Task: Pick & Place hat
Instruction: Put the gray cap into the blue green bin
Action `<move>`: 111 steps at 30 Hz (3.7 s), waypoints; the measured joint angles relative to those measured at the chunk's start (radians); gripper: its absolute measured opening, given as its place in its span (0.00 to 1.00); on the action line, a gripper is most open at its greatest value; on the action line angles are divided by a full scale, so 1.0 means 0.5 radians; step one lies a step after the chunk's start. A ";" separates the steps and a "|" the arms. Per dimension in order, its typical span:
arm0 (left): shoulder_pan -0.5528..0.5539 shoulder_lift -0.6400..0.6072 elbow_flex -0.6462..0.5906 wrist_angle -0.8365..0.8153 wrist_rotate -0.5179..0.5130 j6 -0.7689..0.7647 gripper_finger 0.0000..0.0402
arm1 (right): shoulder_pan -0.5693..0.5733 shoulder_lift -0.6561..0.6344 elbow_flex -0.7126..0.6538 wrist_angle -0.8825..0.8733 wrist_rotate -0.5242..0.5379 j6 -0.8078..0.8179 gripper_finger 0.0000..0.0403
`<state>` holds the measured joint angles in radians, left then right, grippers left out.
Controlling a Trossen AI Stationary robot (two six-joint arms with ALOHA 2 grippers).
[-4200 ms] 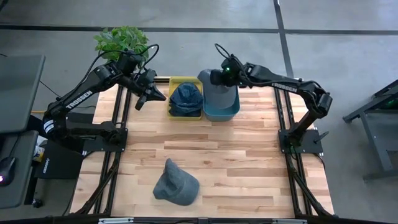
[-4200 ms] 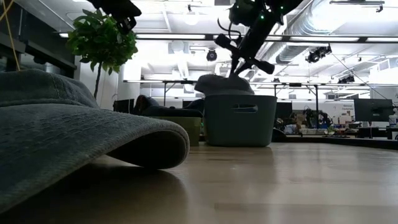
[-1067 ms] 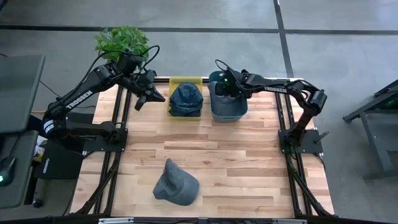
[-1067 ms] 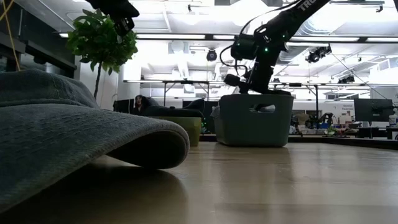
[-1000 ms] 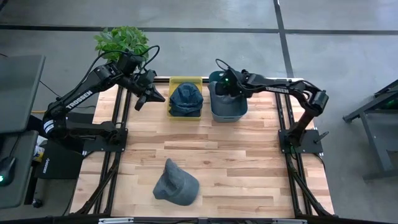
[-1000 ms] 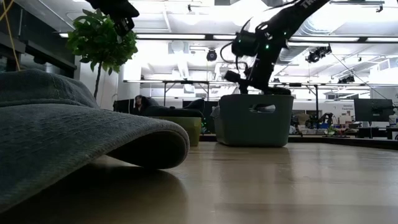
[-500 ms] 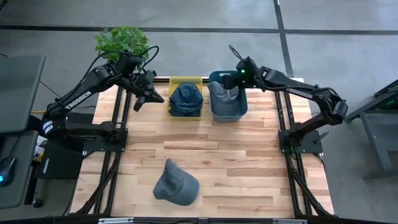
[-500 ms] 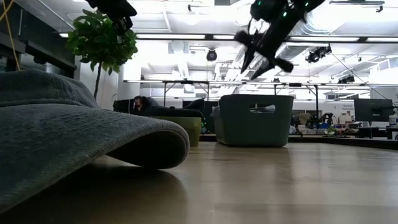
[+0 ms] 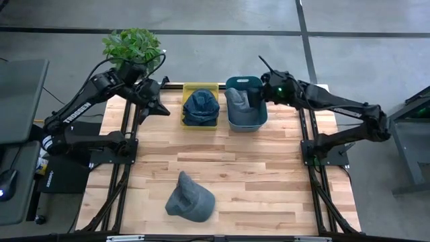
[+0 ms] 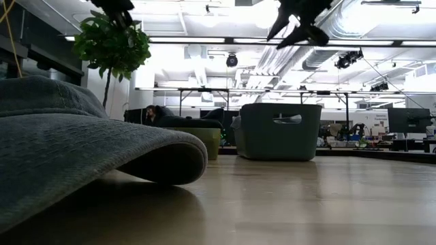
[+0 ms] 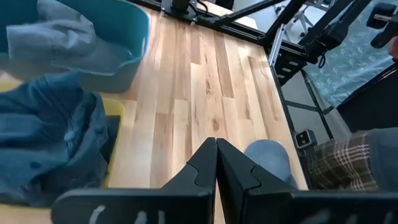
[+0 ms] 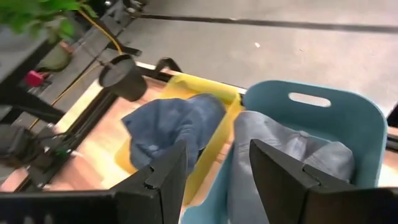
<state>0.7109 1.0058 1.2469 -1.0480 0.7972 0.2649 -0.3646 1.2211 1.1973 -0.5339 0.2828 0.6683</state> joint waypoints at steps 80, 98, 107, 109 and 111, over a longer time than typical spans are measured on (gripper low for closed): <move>-2.351 0.478 -1.396 1.680 -1.710 -2.797 0.67 | 1.454 -0.064 0.001 -0.498 0.361 -0.045 0.42; -2.351 0.247 -2.041 2.701 -1.780 -2.831 0.67 | 1.455 -0.063 0.000 -0.553 0.366 -0.045 0.42; -2.322 0.246 -2.247 3.070 -1.873 -2.774 0.60 | 1.417 -0.063 0.000 -0.549 0.368 -0.045 0.42; -2.325 0.247 -2.259 3.063 -1.877 -2.774 0.59 | 1.399 -0.063 0.000 -0.546 0.360 -0.045 0.42; -2.325 0.247 -2.259 3.100 -1.877 -2.756 0.59 | 1.385 -0.063 0.000 -0.540 0.355 -0.045 0.42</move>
<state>-0.4517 1.1294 0.1173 0.5018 -0.1412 -1.1129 0.3279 1.1896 1.1973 -0.8040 0.4605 0.6460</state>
